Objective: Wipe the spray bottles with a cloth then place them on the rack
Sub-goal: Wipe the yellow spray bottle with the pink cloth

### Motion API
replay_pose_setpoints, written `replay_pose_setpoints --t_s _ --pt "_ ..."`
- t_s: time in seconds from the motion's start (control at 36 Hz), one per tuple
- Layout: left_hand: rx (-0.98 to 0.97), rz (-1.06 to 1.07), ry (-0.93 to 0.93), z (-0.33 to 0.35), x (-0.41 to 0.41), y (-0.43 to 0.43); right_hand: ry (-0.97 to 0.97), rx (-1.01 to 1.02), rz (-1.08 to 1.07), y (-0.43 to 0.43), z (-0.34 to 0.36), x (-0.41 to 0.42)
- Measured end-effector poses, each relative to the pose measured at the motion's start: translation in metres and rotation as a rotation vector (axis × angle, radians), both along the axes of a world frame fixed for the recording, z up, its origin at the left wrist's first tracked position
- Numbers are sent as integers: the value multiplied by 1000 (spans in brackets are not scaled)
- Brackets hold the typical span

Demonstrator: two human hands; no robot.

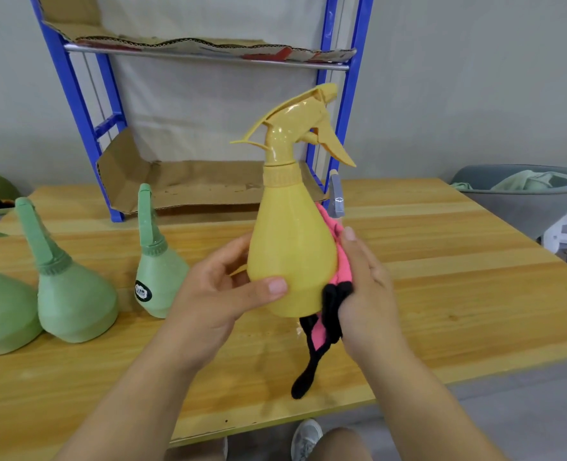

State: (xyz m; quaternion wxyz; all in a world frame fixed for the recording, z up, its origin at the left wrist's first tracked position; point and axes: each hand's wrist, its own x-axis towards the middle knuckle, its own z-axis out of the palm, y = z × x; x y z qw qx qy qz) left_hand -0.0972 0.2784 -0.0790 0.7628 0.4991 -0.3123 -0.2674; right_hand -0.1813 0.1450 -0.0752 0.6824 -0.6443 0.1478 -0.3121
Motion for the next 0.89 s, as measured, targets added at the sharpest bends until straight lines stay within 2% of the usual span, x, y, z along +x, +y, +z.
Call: replay_pose_setpoints --t_s 0.08,0.17,0.28,0.42,0.53,0.67,0.89 --pt "-7 -71 18 0 1 3 36 270 75 -7 0 1" --pt "16 -79 20 -1 2 2 48 299 61 -10 -1 1" --pt "34 6 12 -4 0 -3 93 86 56 -8 -3 0" --pt "93 230 0 -6 -6 -12 98 -274 -48 2 -16 0" --pt "157 291 -24 -8 -6 -15 115 -432 -102 2 -28 -1" --pt "137 196 60 -15 0 -10 90 -473 -94 -5 -38 2" --pt "192 242 41 -26 10 -6 174 -523 -32 -8 -42 8"
